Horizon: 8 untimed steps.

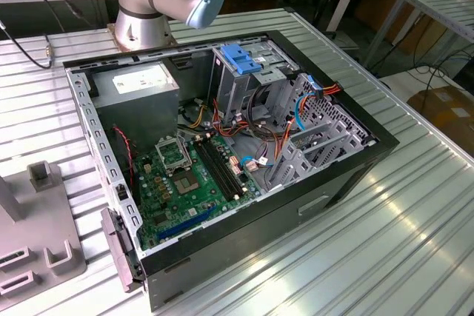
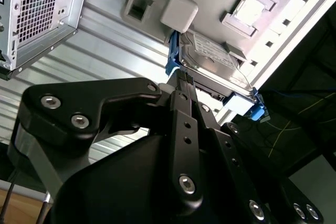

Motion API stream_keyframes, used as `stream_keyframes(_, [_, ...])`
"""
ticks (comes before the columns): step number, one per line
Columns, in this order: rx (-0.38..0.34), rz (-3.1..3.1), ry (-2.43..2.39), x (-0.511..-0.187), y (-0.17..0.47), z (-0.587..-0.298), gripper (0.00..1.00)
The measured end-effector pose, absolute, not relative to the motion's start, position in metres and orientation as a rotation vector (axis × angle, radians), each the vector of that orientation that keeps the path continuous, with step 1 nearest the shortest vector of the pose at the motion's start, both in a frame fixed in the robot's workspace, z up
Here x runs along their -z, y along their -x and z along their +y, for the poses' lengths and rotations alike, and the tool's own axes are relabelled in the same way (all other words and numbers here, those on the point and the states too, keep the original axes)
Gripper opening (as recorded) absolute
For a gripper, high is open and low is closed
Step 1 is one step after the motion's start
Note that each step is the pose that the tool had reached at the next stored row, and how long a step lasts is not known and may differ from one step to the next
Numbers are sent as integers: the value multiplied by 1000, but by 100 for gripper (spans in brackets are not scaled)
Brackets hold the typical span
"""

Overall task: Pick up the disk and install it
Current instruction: 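Reach for the disk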

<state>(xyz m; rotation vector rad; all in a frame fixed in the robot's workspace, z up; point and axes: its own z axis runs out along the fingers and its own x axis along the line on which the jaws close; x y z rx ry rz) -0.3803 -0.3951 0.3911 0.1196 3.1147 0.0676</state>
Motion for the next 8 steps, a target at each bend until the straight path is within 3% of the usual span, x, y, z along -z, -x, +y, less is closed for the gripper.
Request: stream_keyframes(8, [-68, 3115, -120, -391, 402, -395, 10])
